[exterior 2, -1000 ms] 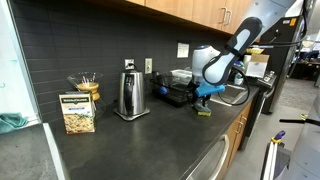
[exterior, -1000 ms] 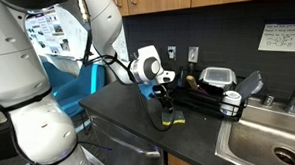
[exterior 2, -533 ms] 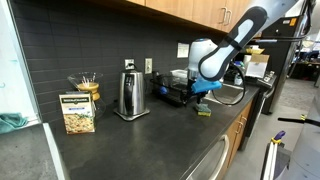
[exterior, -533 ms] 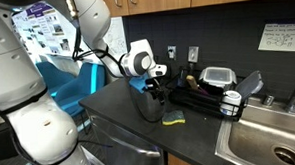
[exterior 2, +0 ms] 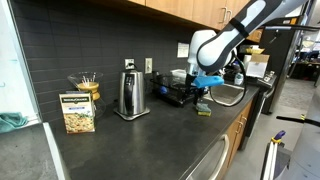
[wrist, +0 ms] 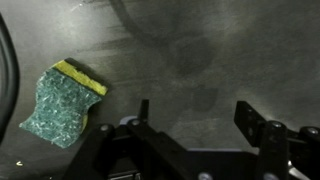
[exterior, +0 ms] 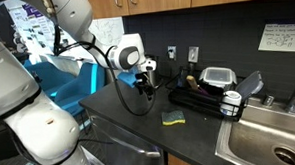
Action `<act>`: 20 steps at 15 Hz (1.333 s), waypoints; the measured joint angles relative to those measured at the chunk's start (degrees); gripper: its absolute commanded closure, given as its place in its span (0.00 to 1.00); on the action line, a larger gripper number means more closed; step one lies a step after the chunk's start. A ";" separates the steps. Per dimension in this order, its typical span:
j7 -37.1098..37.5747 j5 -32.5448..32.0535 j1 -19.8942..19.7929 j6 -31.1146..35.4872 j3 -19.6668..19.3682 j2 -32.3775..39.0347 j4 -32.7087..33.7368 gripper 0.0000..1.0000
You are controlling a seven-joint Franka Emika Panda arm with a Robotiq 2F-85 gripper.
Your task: Clean the counter
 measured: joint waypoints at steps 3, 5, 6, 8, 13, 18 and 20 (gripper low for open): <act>-4.09 3.19 0.82 -4.27 0.42 -3.39 -0.19 0.00; -6.30 4.41 1.17 -7.10 0.52 -5.69 -0.23 0.00; -7.18 4.87 1.30 -8.42 0.57 -6.81 -0.23 0.00; -8.64 5.50 1.67 -10.83 0.67 -8.92 -0.26 0.00; -10.75 7.10 3.30 -14.70 1.55 -12.39 -0.36 0.00; -12.82 8.87 5.27 -15.57 2.10 -14.03 -0.45 0.00; -14.25 9.74 5.78 -15.57 2.10 -14.58 -0.48 0.00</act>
